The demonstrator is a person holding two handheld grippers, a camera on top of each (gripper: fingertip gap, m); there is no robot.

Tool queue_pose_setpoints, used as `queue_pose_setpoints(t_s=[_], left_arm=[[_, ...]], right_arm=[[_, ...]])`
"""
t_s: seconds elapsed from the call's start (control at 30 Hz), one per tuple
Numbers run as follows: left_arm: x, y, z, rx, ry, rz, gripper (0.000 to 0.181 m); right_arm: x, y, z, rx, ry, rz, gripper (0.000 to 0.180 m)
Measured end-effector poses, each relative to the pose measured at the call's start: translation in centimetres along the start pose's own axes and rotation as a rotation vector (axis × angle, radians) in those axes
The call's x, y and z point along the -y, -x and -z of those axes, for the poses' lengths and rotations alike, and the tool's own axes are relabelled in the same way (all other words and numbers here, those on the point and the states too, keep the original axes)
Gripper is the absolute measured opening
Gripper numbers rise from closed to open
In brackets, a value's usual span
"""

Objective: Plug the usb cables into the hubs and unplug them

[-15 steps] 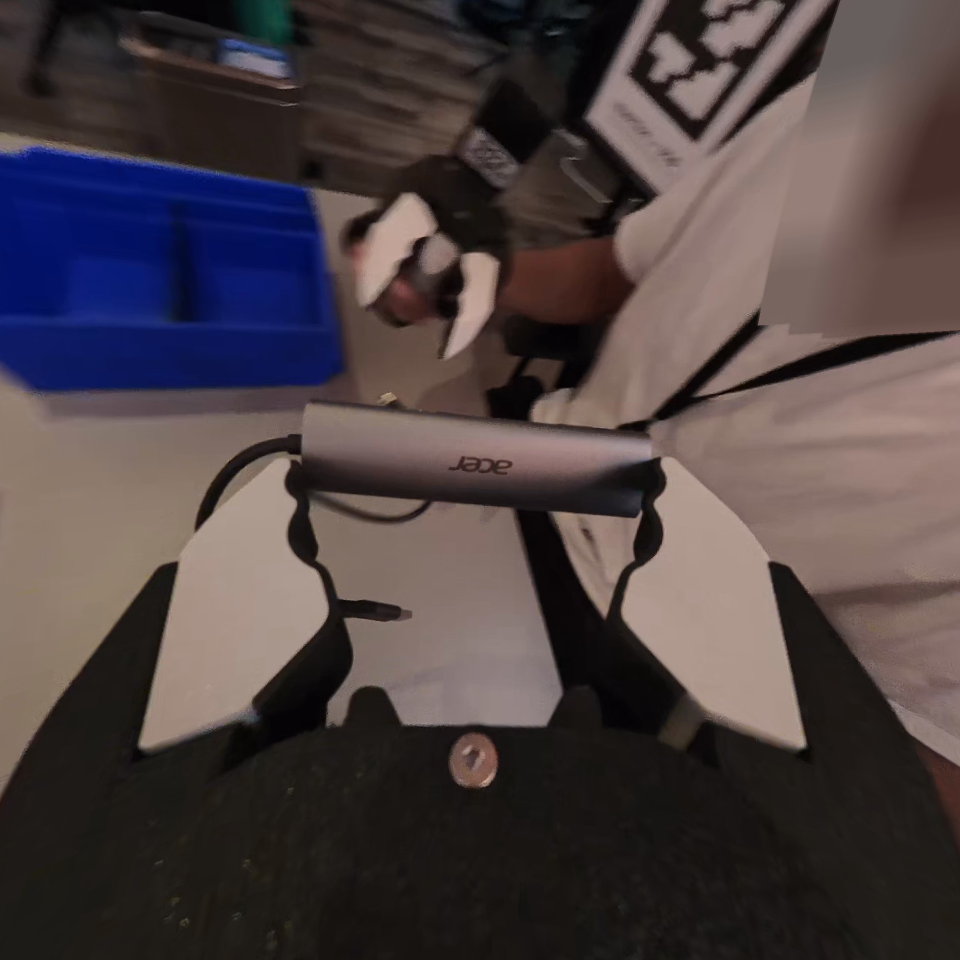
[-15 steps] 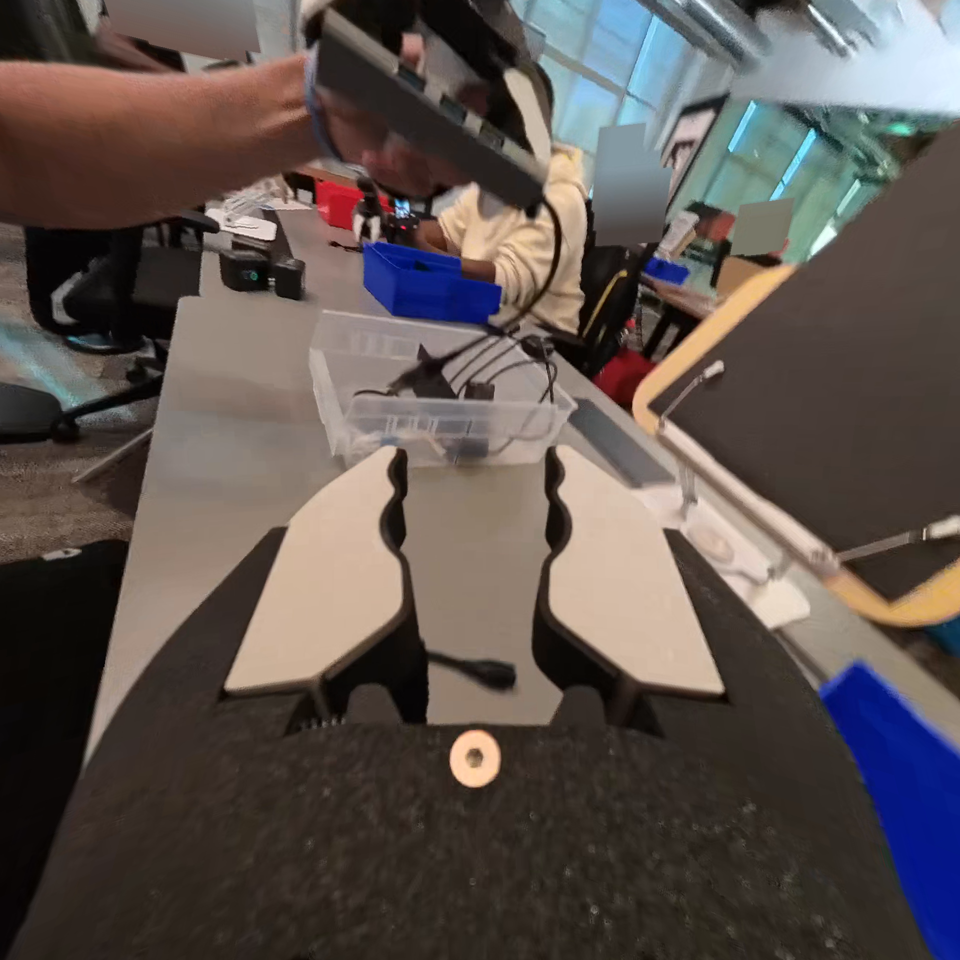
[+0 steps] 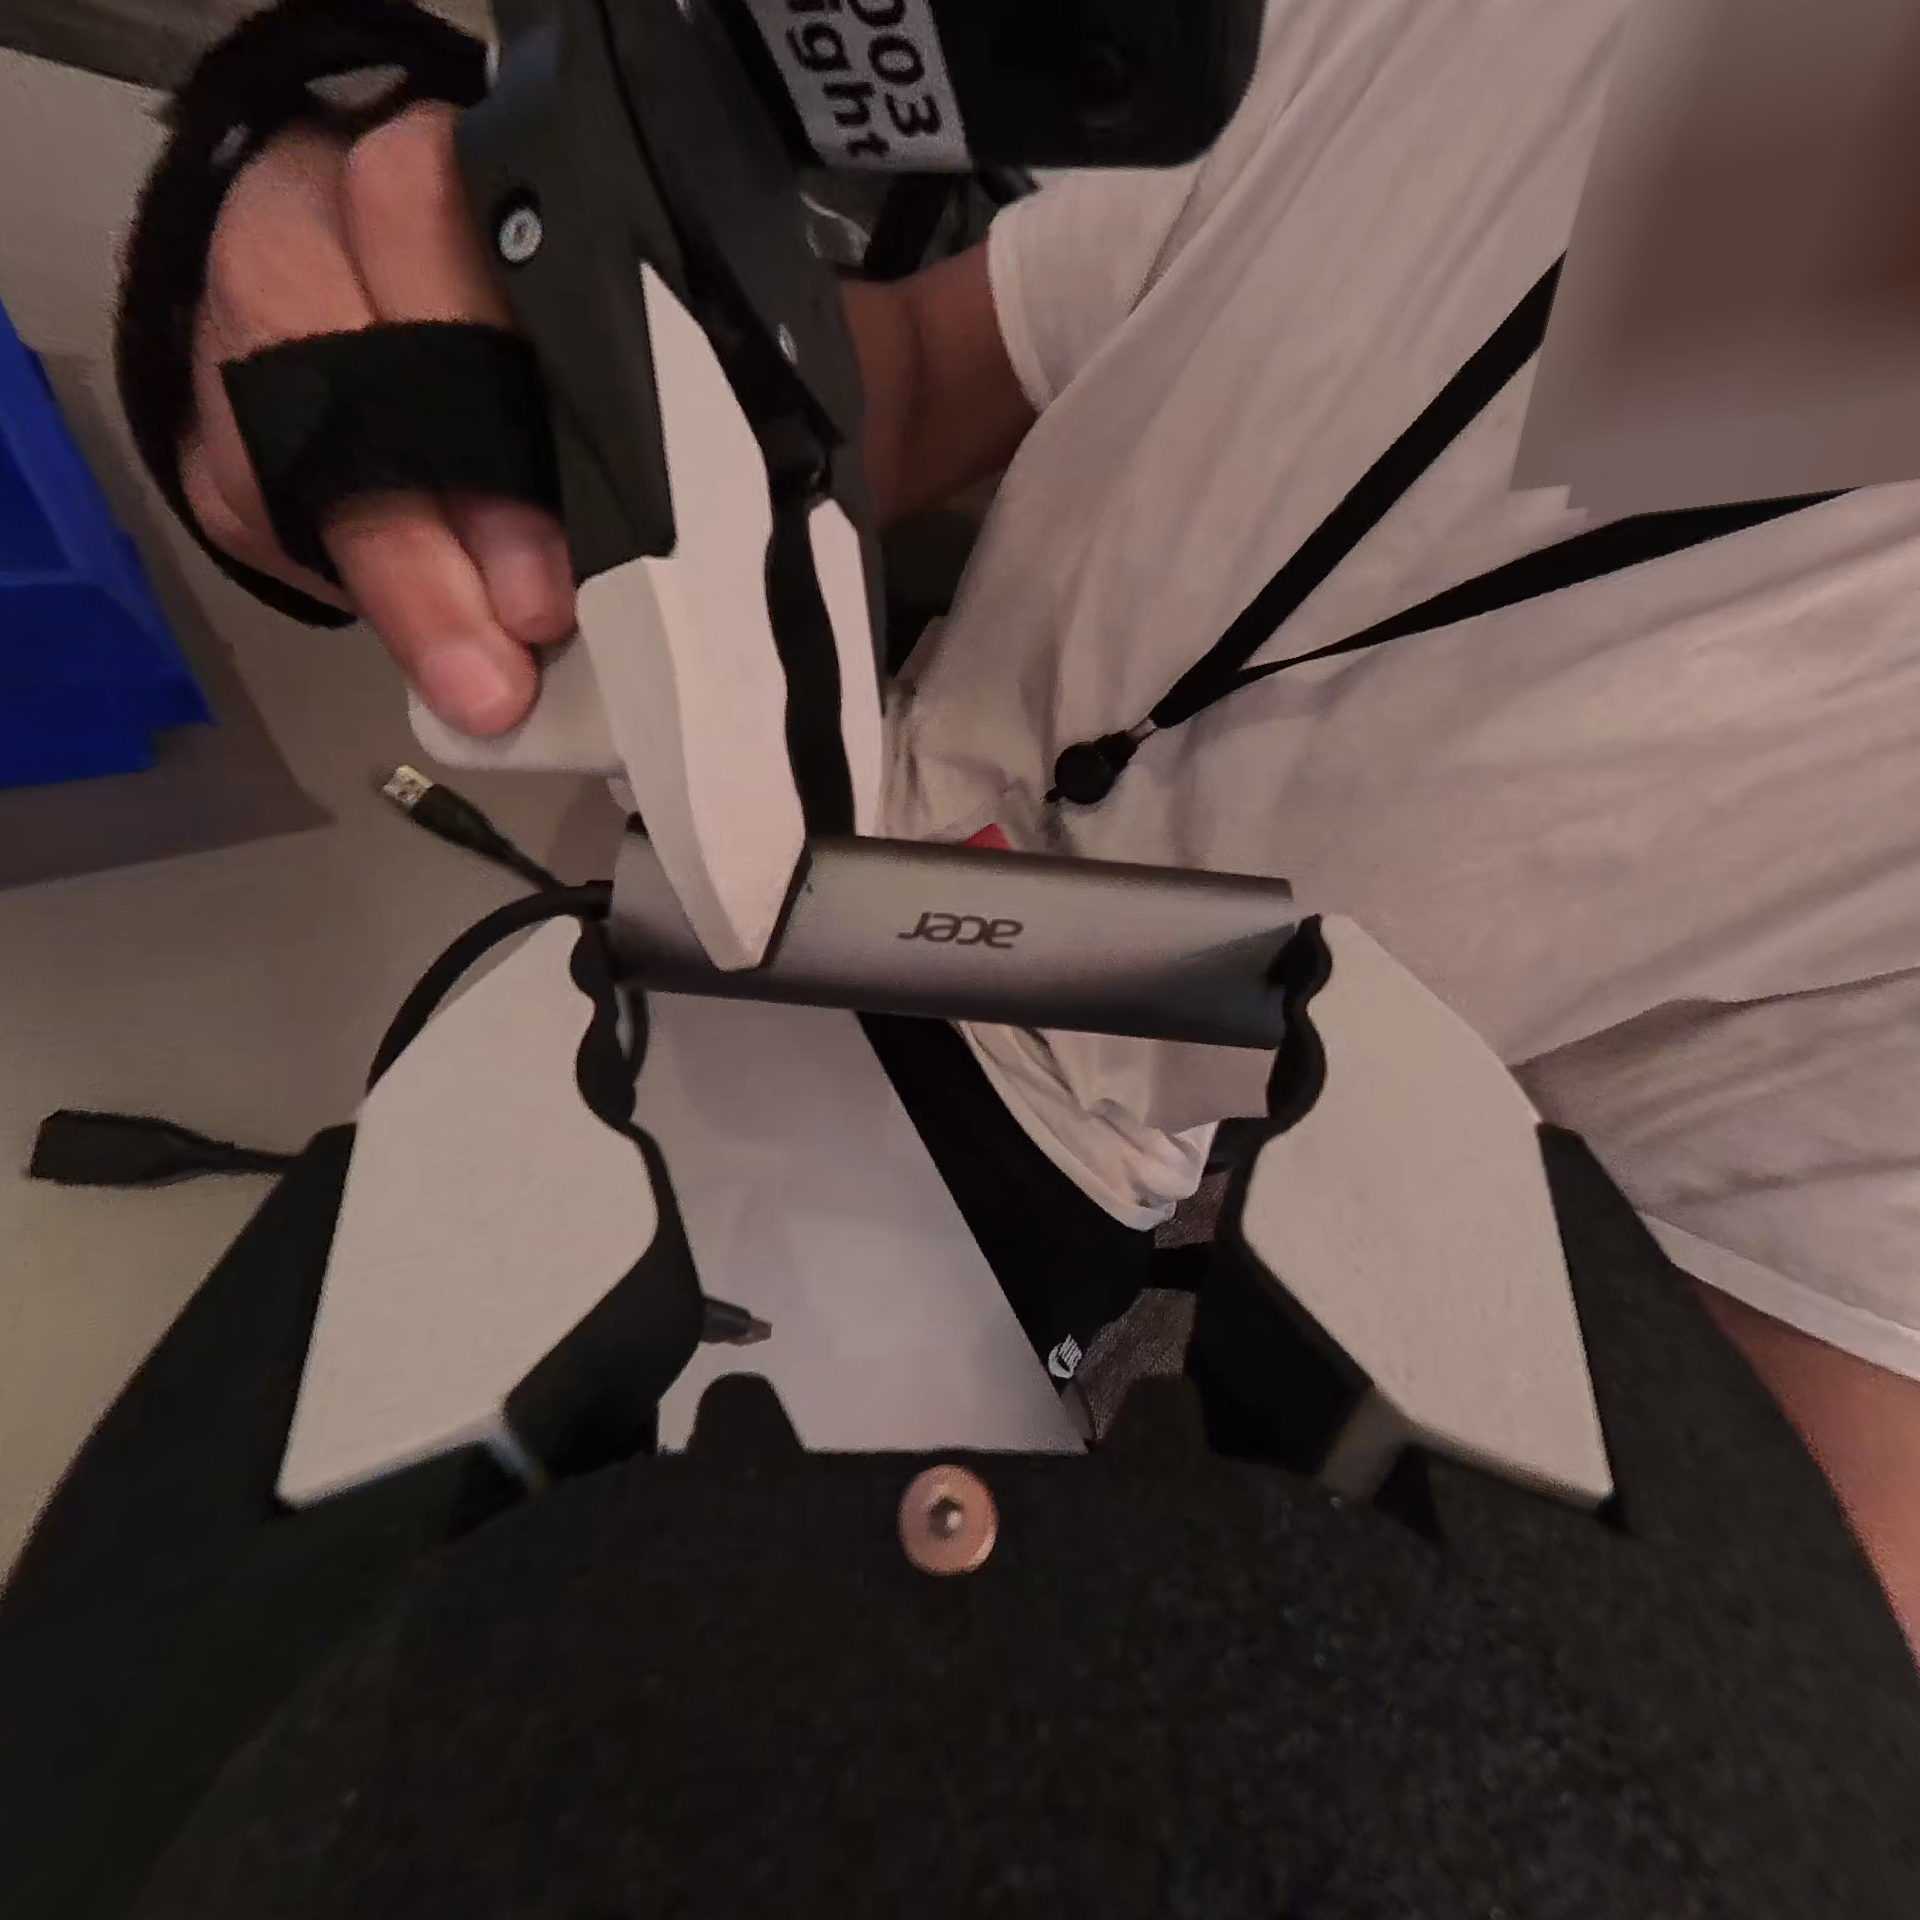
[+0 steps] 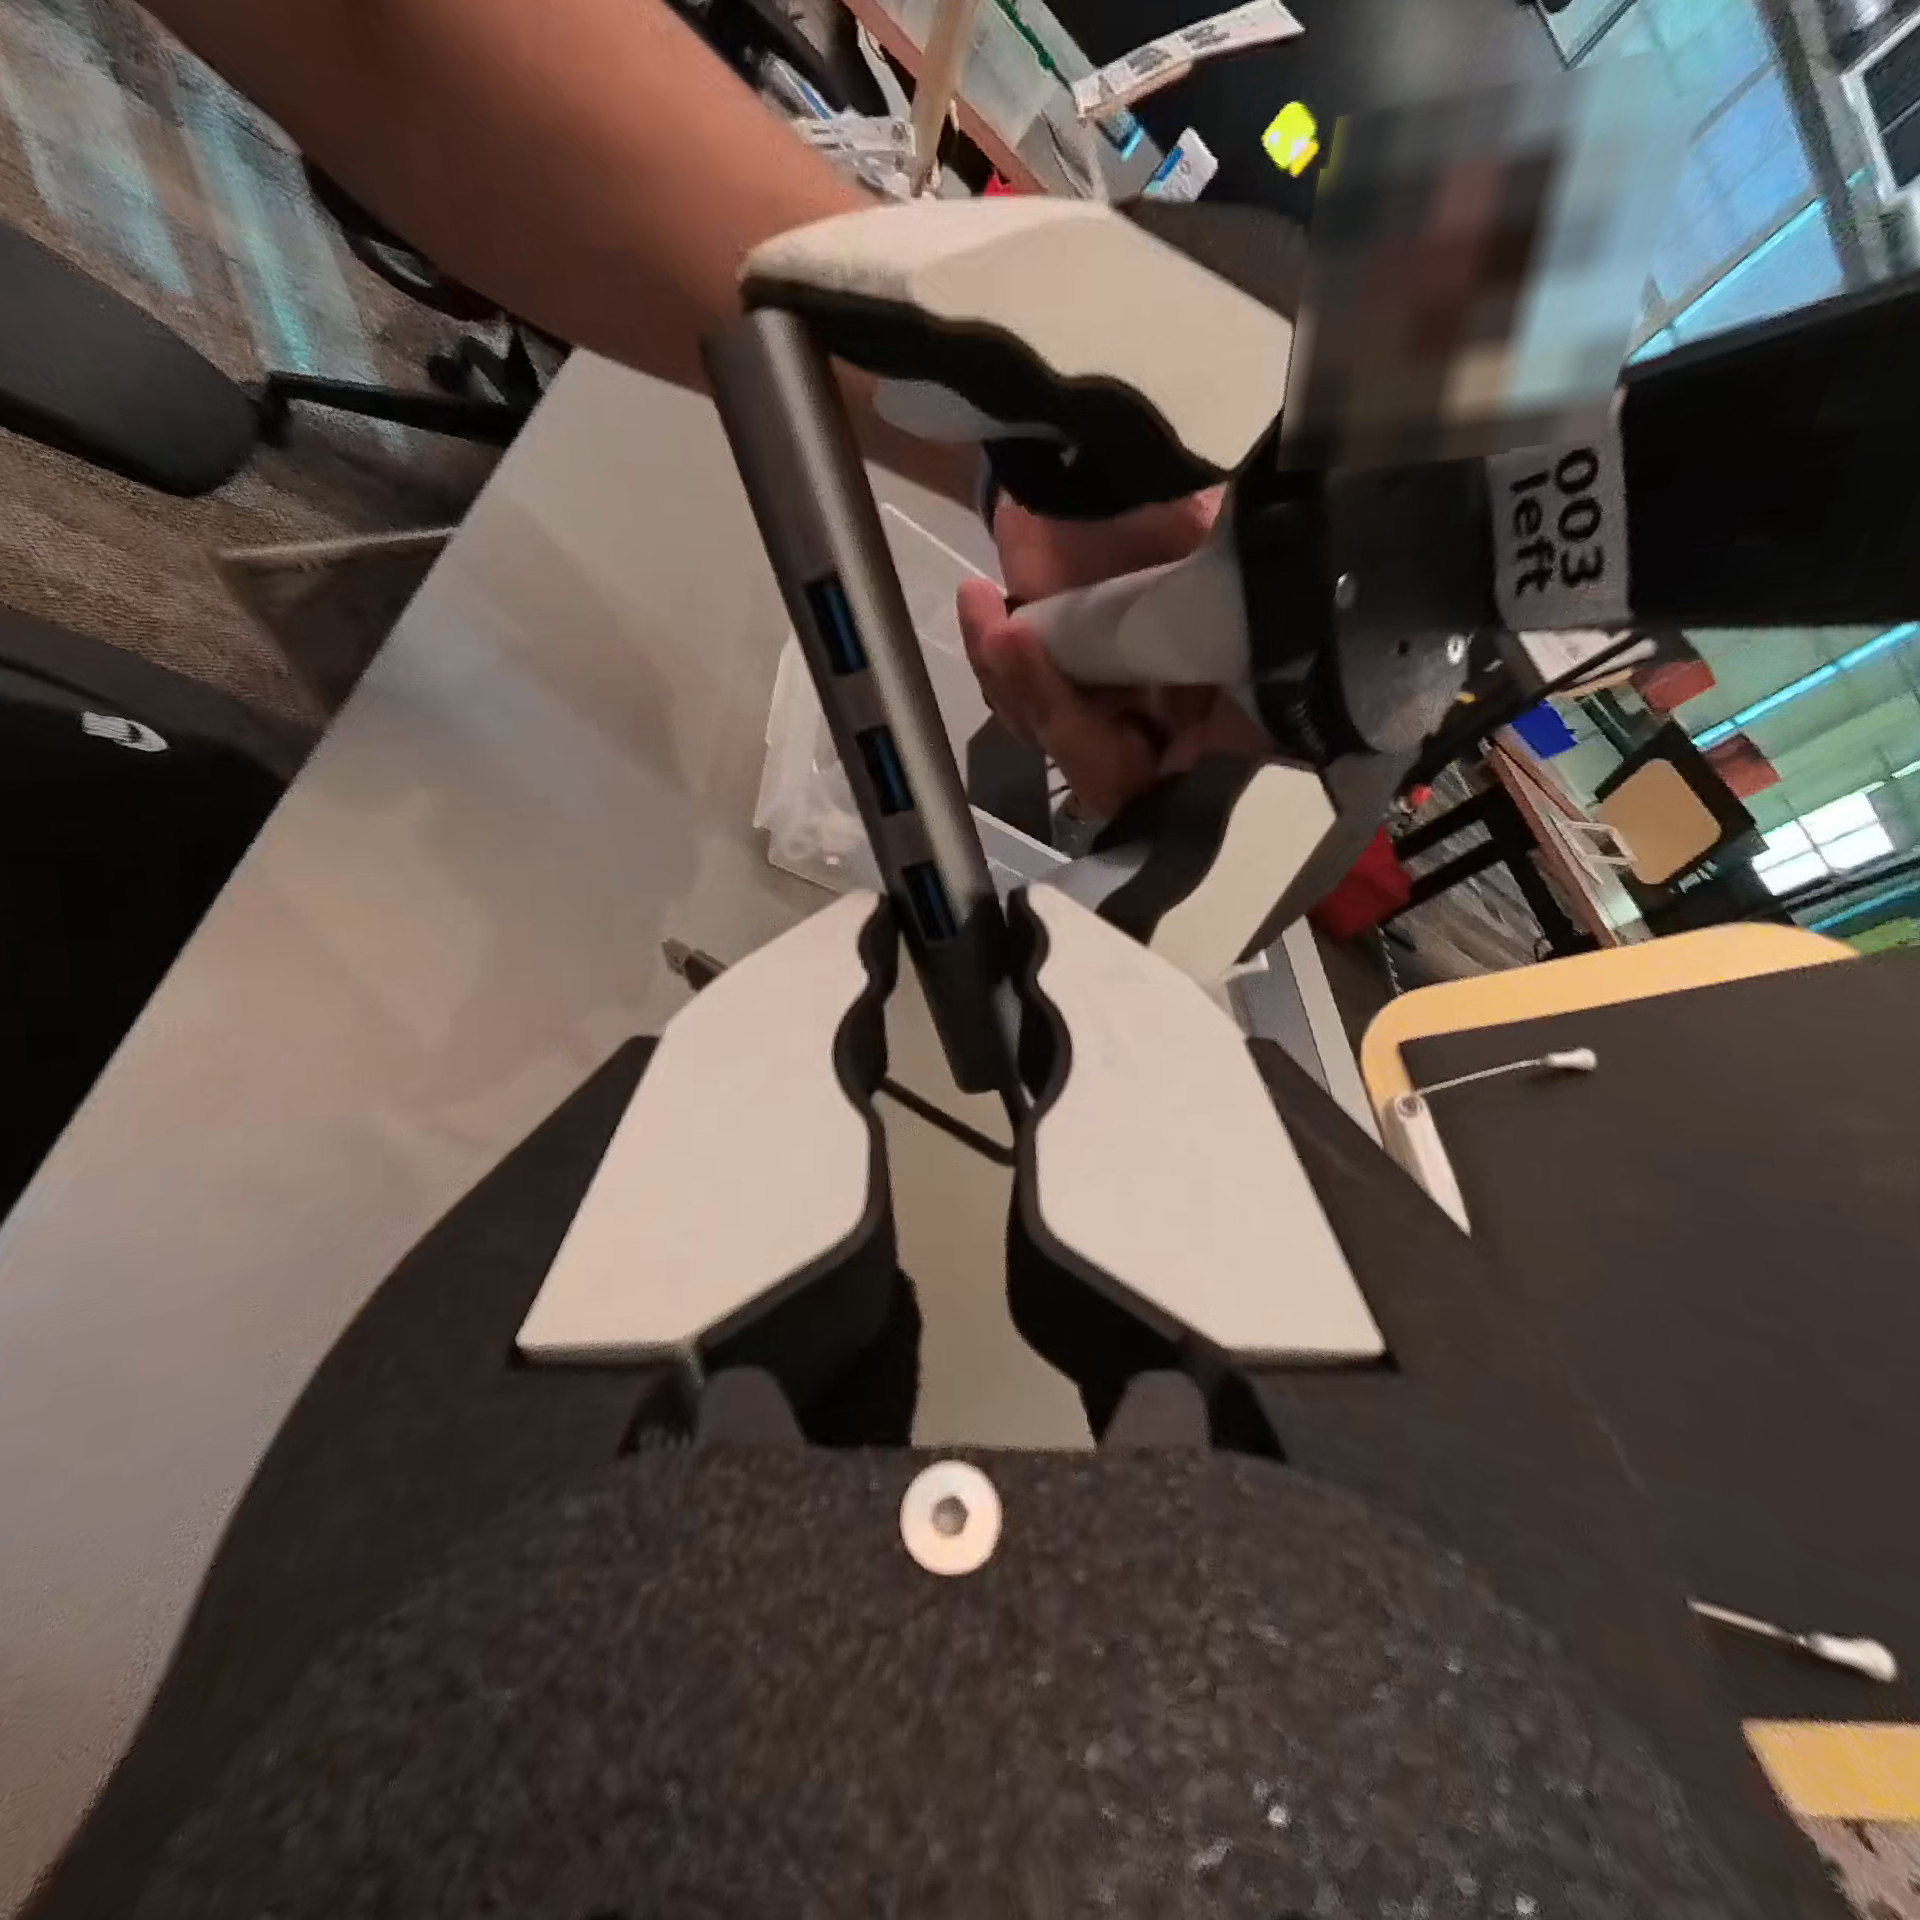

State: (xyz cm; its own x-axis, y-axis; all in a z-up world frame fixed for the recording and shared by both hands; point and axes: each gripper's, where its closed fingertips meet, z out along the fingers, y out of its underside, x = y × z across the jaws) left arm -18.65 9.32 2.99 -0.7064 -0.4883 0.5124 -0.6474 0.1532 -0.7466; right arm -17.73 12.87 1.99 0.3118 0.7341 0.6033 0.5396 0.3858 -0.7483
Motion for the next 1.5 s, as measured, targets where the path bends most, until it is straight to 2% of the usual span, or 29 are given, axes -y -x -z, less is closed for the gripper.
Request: queue_pose_setpoints(t_s=[0.07, 0.1, 0.17, 0.27, 0.37, 0.43, 0.53, 0.63, 0.77, 0.93, 1.13, 1.2, 1.3, 1.33, 1.4, 1.47, 1.5], left_arm=[[0.1, 0.3, 0.3, 0.031, -0.04, 0.009, 0.113], [0.4, 0.2, 0.8, 0.04, -0.088, -0.001, 0.098], [0.4, 0.6, 1.7, 0.143, -0.16, -0.03, 0.091], [-2.0, 2.2, 1.7, 0.406, -0.14, -0.074, 0.092], [-3.0, 3.7, 0.5, 0.684, -0.173, -0.26, 0.091], [-2.6, 4.2, 0.2, 0.851, -0.243, -0.364, 0.072], [-1.8, 4.0, -0.2, 0.97, -0.395, -0.449, 0.053], [-1.7, 3.8, -0.4, 0.965, -0.52, -0.404, 0.051], [-1.5, 2.9, -0.3, 0.948, -0.624, -0.428, 0.037], [-2.4, 3.2, -0.9, 0.974, -0.547, -0.458, 0.018], [-2.5, 3.2, -0.9, 1.048, -0.49, -0.529, 0.017], [-2.6, 3.7, 0.0, 1.138, -0.466, -0.57, 0.017], [-3.3, 4.5, 2.7, 1.285, -0.442, -0.567, 0.017], [-3.6, 4.8, 3.9, 1.338, -0.459, -0.548, 0.017], [-4.1, 5.2, 5.6, 1.425, -0.525, -0.497, 0.017], [-4.5, 5.3, 6.0, 1.448, -0.607, -0.442, 0.017], [-4.8, 5.5, 6.0, 1.452, -0.635, -0.419, 0.017]], right_arm=[[-0.8, 0.3, -0.1, -0.002, 0.014, -0.021, 0.02], [-1.1, 0.6, 0.0, 0.013, 0.016, -0.046, 0.019], [-2.0, 0.5, 0.2, 0.017, 0.038, -0.129, 0.017], [-3.0, 0.6, 0.6, 0.056, 0.055, -0.236, 0.017], [-3.8, 0.5, 0.7, 0.065, 0.102, -0.262, 0.017], [-3.4, 0.7, 0.6, 0.087, 0.068, -0.286, 0.017], [-3.2, 1.4, -0.1, 0.123, 0.033, -0.314, 0.017], [-3.0, 2.1, -0.6, 0.143, -0.02, -0.329, 0.017], [-3.1, 3.0, -0.9, 0.185, -0.038, -0.337, 0.017], [-3.1, 4.1, -1.0, 0.243, -0.024, -0.322, 0.017], [-2.7, 4.0, -0.6, 0.251, -0.037, -0.328, 0.017], [-3.3, 2.9, -0.2, 0.197, -0.016, -0.349, 0.02], [-5.2, -1.4, 1.7, 0.002, 0.053, -0.497, 0.029], [-6.1, -2.6, 2.6, -0.058, 0.099, -0.56, 0.034], [-7.4, -4.0, 4.0, -0.181, 0.17, -0.639, 0.03], [-8.6, -3.4, 4.6, -0.264, 0.229, -0.714, 0.027], [-9.2, -1.7, 4.6, -0.241, 0.26, -0.749, 0.029]])
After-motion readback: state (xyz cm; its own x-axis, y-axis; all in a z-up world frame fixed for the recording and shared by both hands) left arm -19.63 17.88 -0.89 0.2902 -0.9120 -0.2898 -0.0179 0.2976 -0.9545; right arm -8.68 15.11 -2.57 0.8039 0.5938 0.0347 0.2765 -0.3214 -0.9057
